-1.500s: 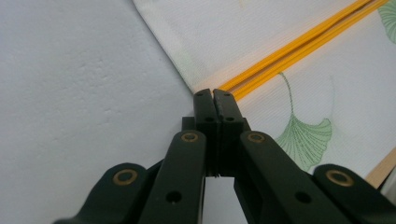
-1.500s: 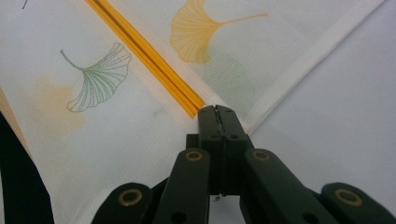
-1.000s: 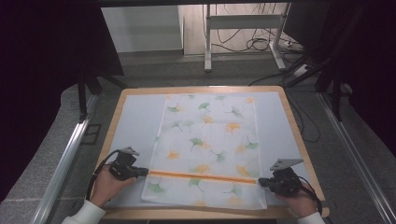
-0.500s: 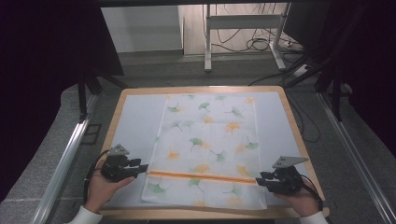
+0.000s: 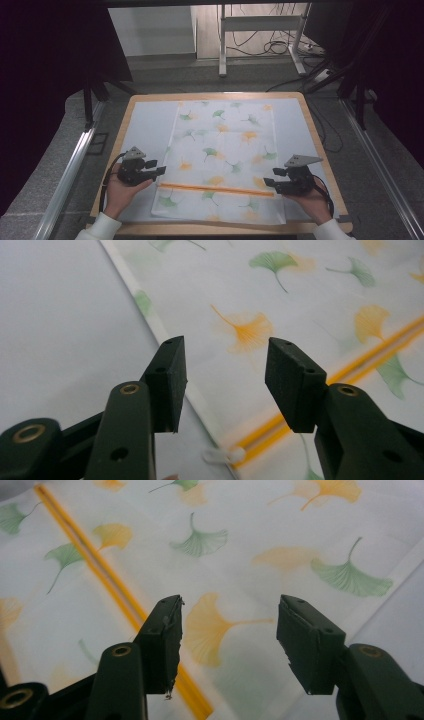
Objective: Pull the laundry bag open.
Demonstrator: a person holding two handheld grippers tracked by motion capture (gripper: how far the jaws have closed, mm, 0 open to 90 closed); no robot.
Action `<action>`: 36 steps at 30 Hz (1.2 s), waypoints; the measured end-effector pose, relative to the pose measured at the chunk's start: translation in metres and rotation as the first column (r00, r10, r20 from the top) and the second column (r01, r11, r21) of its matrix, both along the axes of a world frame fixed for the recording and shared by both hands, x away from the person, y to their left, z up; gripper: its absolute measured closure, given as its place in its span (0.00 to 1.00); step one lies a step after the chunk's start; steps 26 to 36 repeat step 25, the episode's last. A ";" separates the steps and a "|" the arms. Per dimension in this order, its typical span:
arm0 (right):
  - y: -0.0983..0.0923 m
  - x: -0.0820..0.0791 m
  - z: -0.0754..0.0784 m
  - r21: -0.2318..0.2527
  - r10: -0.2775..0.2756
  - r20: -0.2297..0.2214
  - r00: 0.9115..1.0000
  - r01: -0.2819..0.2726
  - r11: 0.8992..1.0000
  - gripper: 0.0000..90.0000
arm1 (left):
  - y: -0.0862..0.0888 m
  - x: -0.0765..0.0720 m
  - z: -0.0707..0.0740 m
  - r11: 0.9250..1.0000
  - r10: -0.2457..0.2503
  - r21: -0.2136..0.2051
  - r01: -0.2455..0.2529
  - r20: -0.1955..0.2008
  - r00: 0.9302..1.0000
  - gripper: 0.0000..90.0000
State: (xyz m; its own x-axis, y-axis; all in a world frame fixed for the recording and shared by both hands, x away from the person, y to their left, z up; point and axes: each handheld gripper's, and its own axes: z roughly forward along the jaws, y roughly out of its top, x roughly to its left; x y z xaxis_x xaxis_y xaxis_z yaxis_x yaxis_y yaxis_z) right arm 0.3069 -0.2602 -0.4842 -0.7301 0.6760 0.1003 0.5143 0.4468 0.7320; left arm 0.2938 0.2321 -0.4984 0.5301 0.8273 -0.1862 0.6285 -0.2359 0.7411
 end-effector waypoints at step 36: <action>-0.022 0.021 -0.016 -0.021 -0.107 0.036 0.994 0.108 0.994 0.42 | 0.006 0.008 -0.017 0.999 0.032 0.041 -0.032 -0.002 0.999 0.54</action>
